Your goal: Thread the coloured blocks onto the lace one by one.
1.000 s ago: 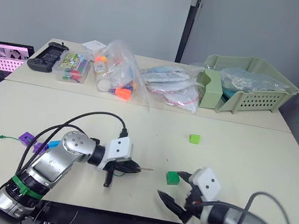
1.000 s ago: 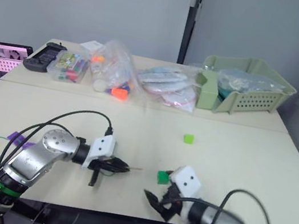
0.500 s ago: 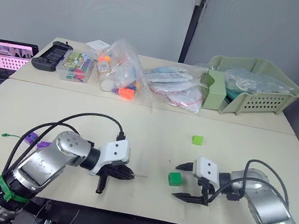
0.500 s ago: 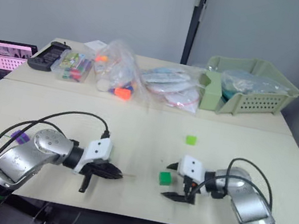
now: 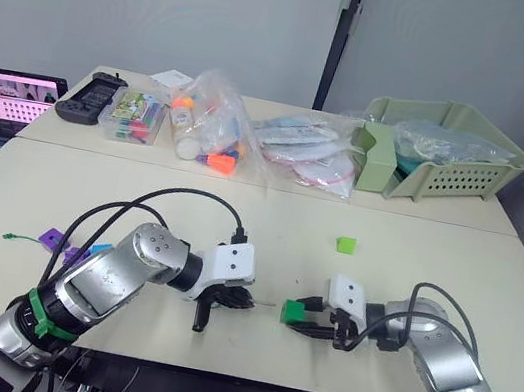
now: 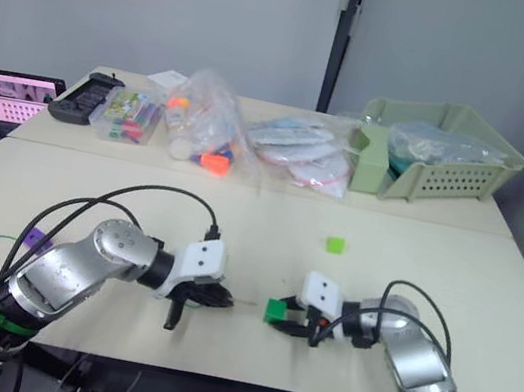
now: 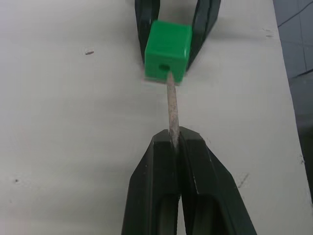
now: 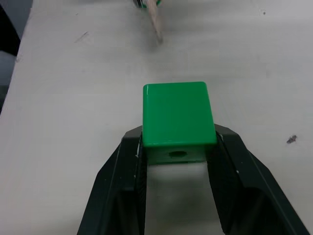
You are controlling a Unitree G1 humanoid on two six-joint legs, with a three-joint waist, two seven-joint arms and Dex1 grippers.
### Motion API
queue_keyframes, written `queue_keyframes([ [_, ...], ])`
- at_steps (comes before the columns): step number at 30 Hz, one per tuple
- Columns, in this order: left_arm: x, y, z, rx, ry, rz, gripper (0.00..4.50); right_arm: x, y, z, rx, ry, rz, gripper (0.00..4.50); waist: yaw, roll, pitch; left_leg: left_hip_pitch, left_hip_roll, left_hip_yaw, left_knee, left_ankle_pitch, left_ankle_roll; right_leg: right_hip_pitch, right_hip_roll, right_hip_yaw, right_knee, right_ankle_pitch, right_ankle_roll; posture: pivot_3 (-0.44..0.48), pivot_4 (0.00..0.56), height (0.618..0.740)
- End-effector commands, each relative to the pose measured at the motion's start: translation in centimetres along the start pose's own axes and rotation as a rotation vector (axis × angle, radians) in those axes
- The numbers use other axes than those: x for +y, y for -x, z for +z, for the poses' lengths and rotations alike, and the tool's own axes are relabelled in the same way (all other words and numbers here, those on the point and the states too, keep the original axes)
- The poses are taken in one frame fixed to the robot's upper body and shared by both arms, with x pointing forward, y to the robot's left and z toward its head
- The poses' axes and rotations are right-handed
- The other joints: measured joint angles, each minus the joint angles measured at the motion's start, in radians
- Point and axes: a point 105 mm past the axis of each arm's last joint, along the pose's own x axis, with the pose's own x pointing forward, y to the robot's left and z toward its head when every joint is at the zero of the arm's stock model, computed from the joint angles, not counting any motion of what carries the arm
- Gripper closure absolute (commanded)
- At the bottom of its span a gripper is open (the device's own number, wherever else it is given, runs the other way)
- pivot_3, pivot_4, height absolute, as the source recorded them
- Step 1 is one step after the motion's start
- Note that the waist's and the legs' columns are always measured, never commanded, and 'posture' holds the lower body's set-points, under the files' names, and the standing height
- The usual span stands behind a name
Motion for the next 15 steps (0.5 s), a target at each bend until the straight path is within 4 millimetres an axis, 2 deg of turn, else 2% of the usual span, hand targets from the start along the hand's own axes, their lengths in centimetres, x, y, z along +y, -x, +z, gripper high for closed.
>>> queue_keyframes([
  [1, 0.4, 0.6, 0.6, 0.012, -0.029, 0.020, 4.50, 0.8, -0.7, 1.5, 0.006, 0.013, -0.008, 3.32, 0.000, 0.000, 0.000, 0.000, 0.000, -0.001, 0.000, 0.000, 0.000, 0.000, 0.000, 0.000, 0.000, 0.000, 0.000, 0.000, 0.150, 0.740],
  [3, 0.3, 0.7, 0.5, 0.029, -0.027, 0.013, 4.50, 1.1, -1.2, 1.9, -0.007, -0.001, -0.017, 3.32, 0.002, 0.000, 0.000, 0.000, 0.000, -0.001, 0.000, 0.000, 0.000, 0.000, 0.000, 0.000, 0.000, 0.000, 0.000, 0.000, 0.150, 0.740],
  [15, -0.1, 0.4, -1.0, 0.091, -0.001, -0.022, 4.50, 0.7, -2.4, 0.5, 0.054, -0.019, -0.053, 3.32, 0.000, 0.000, 0.000, 0.001, 0.000, 0.001, 0.000, 0.000, 0.000, 0.001, 0.001, 0.000, 0.000, 0.000, 0.000, 0.000, 0.150, 0.740],
])
